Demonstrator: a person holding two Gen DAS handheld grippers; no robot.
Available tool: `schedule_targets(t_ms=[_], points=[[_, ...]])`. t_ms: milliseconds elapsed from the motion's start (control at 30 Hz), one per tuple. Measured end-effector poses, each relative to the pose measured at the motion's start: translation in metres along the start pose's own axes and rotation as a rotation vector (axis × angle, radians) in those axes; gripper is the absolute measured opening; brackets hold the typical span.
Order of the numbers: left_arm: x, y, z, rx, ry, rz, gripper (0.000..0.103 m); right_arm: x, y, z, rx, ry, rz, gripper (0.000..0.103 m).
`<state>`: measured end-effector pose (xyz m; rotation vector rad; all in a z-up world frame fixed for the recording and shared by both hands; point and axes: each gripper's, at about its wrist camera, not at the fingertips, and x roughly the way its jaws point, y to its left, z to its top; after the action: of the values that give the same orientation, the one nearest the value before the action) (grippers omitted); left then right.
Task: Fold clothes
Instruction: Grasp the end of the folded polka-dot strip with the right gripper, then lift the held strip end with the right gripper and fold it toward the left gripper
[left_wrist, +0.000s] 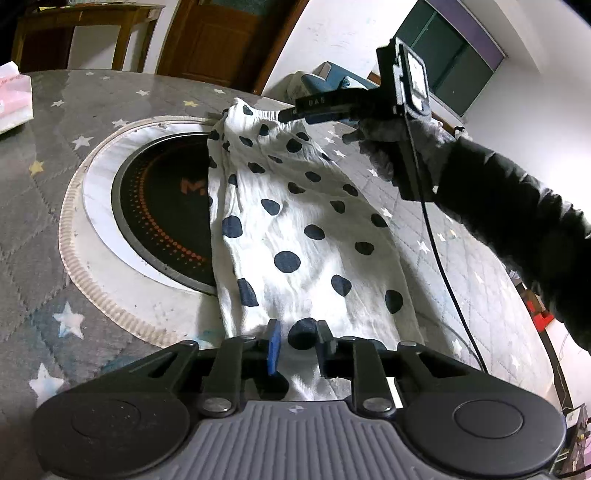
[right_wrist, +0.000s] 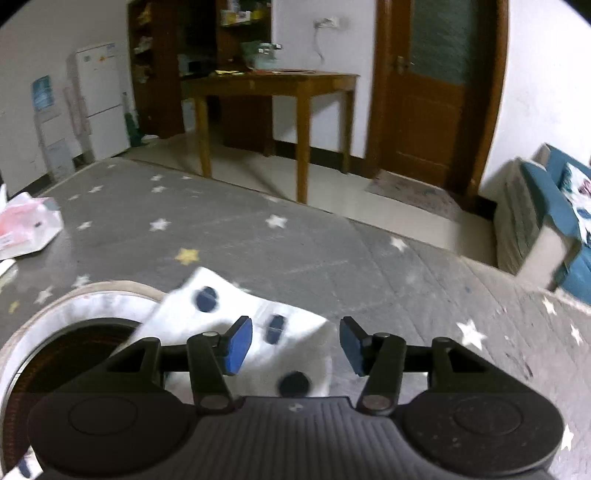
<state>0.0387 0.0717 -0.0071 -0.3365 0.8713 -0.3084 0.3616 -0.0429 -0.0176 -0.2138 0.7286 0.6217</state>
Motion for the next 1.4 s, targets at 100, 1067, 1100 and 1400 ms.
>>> schedule_targets(t_ms=[100,1067,1100,1400], points=[[0.001,-0.001,0.001,0.002,0.002,0.008,0.024,0.011,-0.009,-0.005,0.038,0.01,0.018,0.054],[-0.011,-0.014,-0.001,-0.002,-0.042,0.122,0.045,-0.061,0.002,-0.004,0.089,-0.141,0.172,0.013],[-0.012,-0.013,-0.003,-0.006,-0.043,0.128,0.046,-0.068,0.004,-0.005,0.086,-0.147,0.179,0.013],[-0.022,-0.005,-0.017,-0.048,-0.049,0.164,0.047,-0.14,0.032,-0.021,0.049,-0.203,0.259,0.012]])
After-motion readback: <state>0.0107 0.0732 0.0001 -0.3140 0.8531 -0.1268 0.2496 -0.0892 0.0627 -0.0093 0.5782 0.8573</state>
